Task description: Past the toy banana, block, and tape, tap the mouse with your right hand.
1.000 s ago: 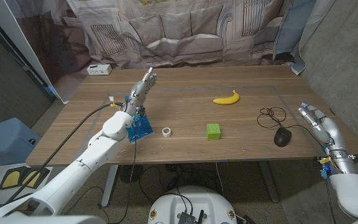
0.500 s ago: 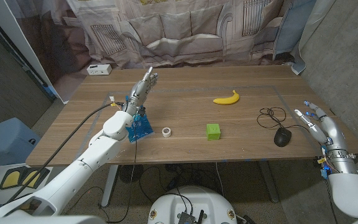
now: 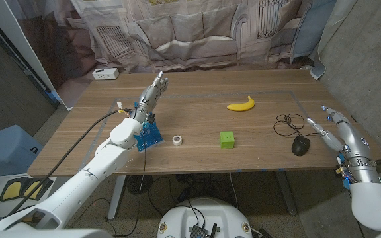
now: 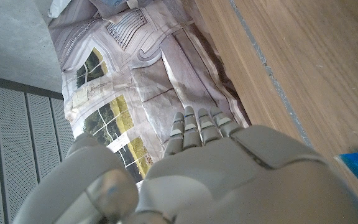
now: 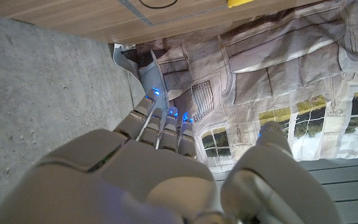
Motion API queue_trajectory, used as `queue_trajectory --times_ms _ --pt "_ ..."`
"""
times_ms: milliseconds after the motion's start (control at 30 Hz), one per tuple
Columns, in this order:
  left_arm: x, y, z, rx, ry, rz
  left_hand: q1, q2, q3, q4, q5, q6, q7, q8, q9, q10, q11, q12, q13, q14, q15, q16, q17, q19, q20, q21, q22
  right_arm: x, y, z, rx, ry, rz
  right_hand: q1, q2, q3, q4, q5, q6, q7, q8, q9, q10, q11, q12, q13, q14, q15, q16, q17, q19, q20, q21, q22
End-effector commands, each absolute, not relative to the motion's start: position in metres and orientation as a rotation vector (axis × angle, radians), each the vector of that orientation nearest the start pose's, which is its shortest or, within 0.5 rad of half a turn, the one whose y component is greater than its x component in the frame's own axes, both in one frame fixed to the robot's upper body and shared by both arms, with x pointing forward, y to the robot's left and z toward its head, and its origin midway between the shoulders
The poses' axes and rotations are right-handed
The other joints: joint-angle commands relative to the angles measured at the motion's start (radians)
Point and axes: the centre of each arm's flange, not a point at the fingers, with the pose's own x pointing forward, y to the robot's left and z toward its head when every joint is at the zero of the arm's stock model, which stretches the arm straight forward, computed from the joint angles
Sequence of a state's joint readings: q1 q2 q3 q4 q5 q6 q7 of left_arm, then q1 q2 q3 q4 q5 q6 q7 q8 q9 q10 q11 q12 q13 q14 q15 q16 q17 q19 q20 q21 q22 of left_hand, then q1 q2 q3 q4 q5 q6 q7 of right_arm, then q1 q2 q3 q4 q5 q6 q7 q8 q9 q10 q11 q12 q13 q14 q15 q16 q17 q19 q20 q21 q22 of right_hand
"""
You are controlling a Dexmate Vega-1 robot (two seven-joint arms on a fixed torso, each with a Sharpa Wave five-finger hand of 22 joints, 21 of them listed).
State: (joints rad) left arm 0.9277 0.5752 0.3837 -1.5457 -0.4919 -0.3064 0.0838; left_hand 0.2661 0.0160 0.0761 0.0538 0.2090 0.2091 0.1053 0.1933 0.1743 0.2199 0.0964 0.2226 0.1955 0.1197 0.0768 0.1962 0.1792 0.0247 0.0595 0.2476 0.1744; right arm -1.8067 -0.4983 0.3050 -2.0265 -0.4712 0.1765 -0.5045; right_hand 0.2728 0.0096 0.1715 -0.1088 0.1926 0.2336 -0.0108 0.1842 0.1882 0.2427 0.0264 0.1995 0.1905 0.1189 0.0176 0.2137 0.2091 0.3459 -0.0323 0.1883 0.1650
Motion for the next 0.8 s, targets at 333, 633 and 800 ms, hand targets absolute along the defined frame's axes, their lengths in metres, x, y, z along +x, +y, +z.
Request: queue_trajectory --times_ms 333,633,800 --pt "0.605 0.253 -0.007 0.103 -0.722 -0.228 0.007 0.001 0.001 -0.006 -0.001 0.012 0.003 0.001 0.004 0.014 -0.002 0.002 0.003 0.009 0.000 -0.004 0.001 0.008 0.004 -0.006 0.003 0.407 -0.410 -0.113 -1.086 -0.538 -0.520 0.000 0.014 -0.002 0.000 0.007 0.011 0.007 0.010 0.003 -0.034 -0.004 -0.012 0.003 -0.049 0.005 -0.019 0.004 -0.054 0.006 -0.013 0.006" --pt "0.604 0.254 -0.006 0.111 -0.717 -0.221 0.008 0.003 0.001 -0.007 -0.001 0.017 0.000 0.002 0.004 0.017 -0.002 0.003 0.003 0.011 -0.001 -0.004 0.001 0.009 0.005 -0.009 0.003 0.411 -0.409 -0.114 -1.100 -0.463 -0.494 -0.022 0.018 -0.011 0.008 0.005 0.042 0.000 0.019 0.003 -0.086 -0.022 -0.020 0.004 -0.130 0.032 -0.031 0.007 -0.142 0.031 -0.018 0.008" --pt "0.602 0.253 -0.004 0.116 -0.721 -0.223 0.009 0.005 0.001 -0.007 -0.001 0.019 0.002 0.002 0.005 0.017 -0.004 0.002 0.003 0.012 -0.001 -0.004 0.001 0.010 0.004 -0.011 0.003 0.412 -0.409 -0.114 -1.096 -0.433 -0.481 -0.027 0.022 -0.013 0.006 0.005 0.053 -0.024 0.018 0.002 -0.147 0.010 -0.024 0.004 -0.185 0.039 -0.032 0.006 -0.209 0.072 -0.017 0.009"
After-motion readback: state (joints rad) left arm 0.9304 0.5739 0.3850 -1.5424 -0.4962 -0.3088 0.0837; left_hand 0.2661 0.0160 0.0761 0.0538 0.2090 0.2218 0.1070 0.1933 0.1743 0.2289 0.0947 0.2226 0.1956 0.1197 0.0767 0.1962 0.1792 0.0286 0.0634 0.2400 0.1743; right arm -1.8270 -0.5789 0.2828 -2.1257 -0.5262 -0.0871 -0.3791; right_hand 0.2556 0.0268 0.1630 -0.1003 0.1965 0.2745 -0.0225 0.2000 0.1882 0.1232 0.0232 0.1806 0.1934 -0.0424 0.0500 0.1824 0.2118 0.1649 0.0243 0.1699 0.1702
